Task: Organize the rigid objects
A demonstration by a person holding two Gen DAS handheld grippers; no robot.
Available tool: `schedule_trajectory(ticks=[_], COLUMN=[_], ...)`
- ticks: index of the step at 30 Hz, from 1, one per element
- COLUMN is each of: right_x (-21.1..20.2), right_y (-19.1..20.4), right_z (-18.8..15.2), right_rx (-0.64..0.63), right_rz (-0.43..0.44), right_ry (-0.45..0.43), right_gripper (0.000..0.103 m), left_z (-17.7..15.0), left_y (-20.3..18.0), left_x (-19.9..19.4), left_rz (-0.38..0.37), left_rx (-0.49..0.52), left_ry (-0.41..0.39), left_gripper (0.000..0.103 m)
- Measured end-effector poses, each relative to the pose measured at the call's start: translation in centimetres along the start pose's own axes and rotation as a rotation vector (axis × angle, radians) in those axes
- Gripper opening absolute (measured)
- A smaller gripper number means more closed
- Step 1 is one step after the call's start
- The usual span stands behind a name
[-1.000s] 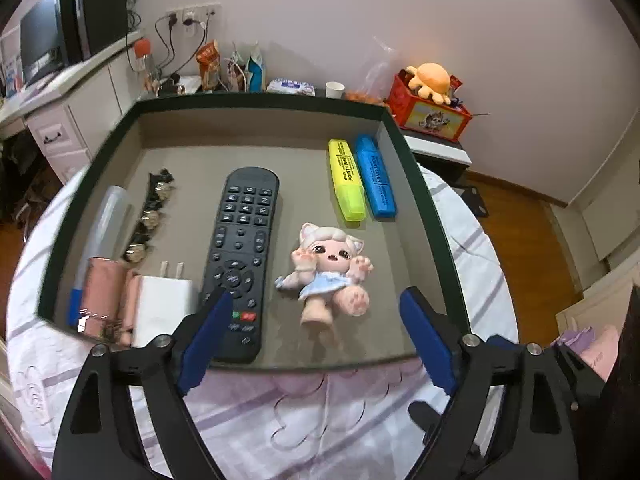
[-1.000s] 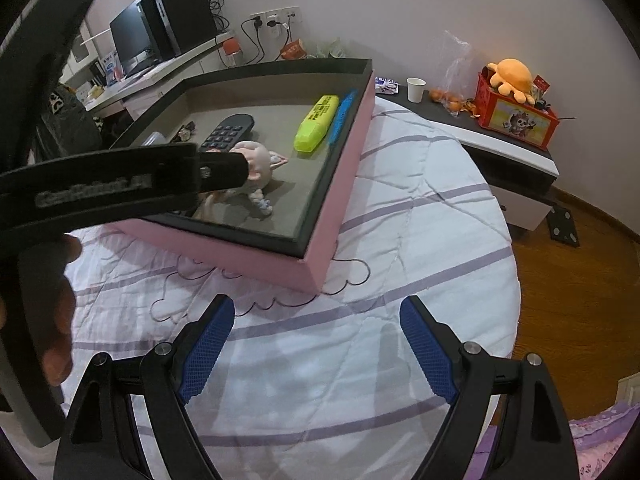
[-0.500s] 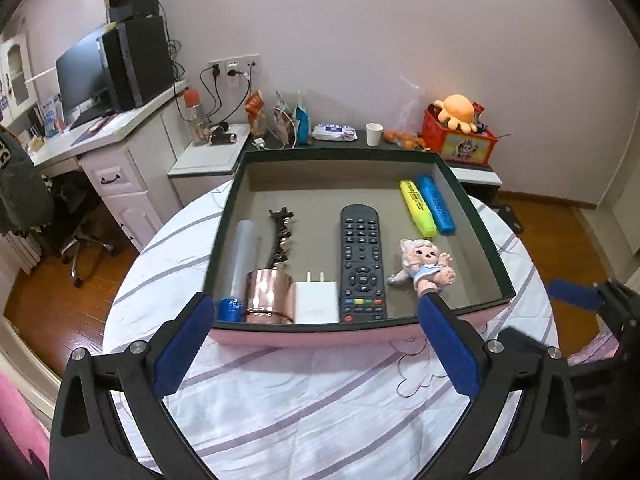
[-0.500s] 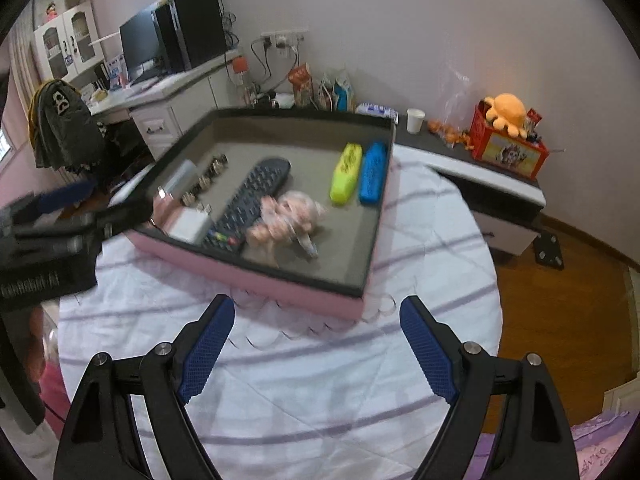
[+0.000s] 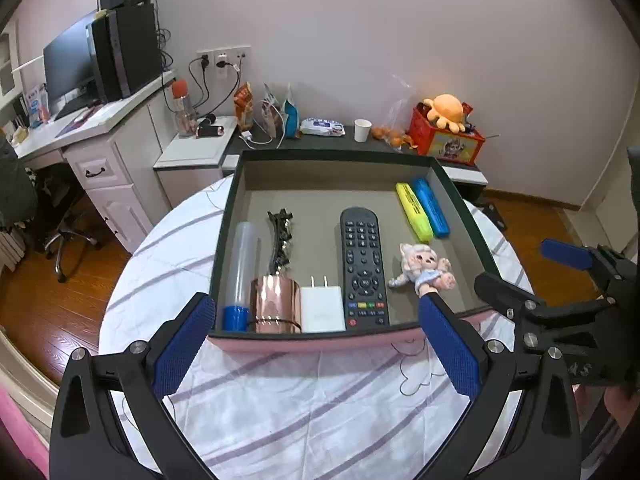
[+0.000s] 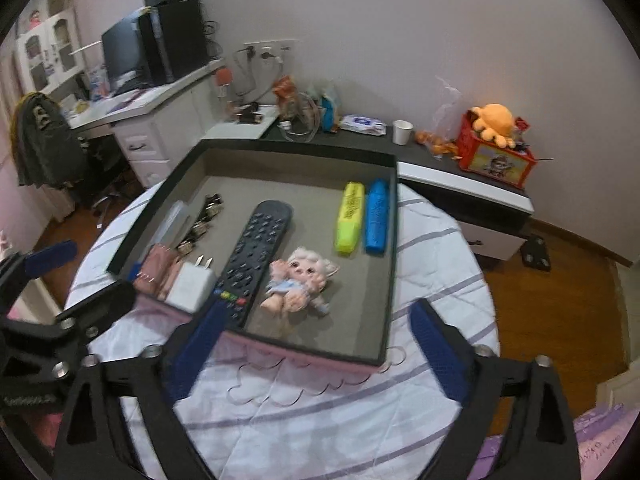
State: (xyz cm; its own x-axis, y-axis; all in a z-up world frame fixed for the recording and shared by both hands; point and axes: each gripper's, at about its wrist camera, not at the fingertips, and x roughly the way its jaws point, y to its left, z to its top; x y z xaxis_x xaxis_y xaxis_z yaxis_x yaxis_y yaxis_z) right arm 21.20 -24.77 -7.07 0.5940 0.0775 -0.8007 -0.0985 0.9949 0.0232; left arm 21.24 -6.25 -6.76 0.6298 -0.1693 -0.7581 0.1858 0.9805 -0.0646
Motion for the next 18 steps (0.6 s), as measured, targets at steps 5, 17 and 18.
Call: schedule_trajectory(ticks=[5,17,18], right_x=[0.4,1.4,1.4], right_y=[0.1,0.7,0.8], right_z=[1.1,2.4,2.5], right_rx=[0.007,-0.005,-0.006], right_rz=[0.011,0.014,0.014], right_ry=[-0.001,0.012,0.012], right_gripper=[0.103,0.103,0.103], left_z=[0.9,2.0,2.0], left_y=[0.6,0.7,0.7], left_x=[0.1,0.5,0.4], left_rz=[0.002,0.003,0.005], left_rx=[-0.005,0.010,0.011], left_ry=[-0.006,-0.004,-0.003], left_gripper=[0.103,0.103,0.103])
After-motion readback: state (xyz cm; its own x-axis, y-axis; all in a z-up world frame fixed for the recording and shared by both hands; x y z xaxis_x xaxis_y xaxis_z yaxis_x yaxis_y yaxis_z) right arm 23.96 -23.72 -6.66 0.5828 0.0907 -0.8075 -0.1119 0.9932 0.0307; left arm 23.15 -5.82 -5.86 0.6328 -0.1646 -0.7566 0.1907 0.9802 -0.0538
